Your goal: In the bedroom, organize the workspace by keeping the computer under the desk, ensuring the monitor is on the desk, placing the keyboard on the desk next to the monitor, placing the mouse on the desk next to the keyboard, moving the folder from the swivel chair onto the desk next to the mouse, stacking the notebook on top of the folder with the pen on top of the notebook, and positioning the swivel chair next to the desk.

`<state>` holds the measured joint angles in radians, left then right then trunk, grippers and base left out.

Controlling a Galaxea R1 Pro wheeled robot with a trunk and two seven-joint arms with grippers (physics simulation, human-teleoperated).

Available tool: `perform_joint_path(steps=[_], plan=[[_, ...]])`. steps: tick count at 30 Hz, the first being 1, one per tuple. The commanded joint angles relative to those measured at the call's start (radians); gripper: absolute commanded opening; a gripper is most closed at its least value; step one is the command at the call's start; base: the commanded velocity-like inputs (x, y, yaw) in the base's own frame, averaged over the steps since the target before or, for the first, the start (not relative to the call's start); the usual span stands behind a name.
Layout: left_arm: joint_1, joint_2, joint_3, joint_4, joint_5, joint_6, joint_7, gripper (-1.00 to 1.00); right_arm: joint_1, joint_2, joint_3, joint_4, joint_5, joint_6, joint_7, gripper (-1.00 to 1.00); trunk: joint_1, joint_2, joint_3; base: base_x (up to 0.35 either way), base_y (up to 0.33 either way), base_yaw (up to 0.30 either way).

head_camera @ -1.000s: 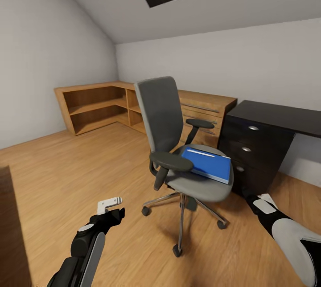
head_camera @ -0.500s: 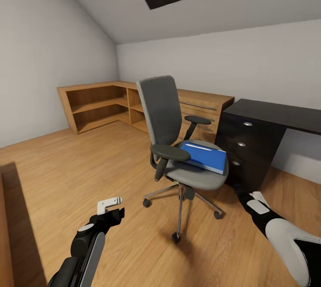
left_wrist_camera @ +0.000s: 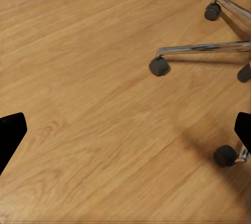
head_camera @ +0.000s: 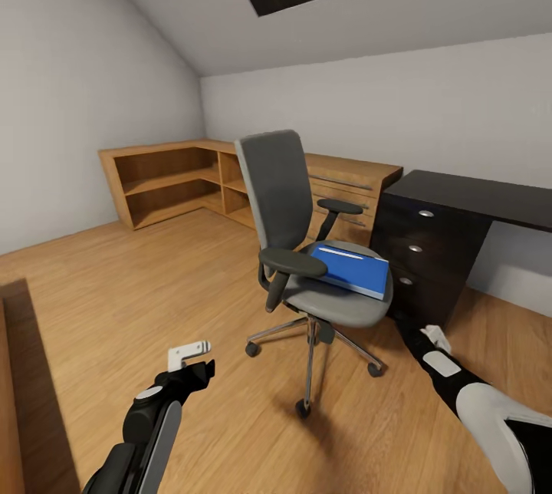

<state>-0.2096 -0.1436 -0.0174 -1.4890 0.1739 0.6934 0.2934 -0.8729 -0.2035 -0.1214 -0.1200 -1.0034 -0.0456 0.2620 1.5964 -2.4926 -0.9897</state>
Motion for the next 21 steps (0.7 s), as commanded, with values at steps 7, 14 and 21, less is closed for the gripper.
perform_joint_path(steps=[7,14,21], plan=[[-0.001,-0.001,-0.001,0.005,0.010,0.003,0.009,1.00,0.010,0.000,-0.008,0.003,0.023,0.037,0.125,1.00,0.000,0.000,-0.001,0.000,0.000,0.000],[-0.001,-0.001,-0.001,0.006,0.010,0.003,0.009,1.00,0.012,0.000,-0.008,0.005,0.025,0.066,0.146,1.00,0.000,0.000,-0.001,0.000,0.000,0.000],[-0.001,-0.001,-0.002,0.005,0.009,0.003,0.009,1.00,0.012,0.001,-0.007,0.012,0.025,0.138,0.148,1.00,0.000,0.000,-0.001,0.000,0.000,0.000]])
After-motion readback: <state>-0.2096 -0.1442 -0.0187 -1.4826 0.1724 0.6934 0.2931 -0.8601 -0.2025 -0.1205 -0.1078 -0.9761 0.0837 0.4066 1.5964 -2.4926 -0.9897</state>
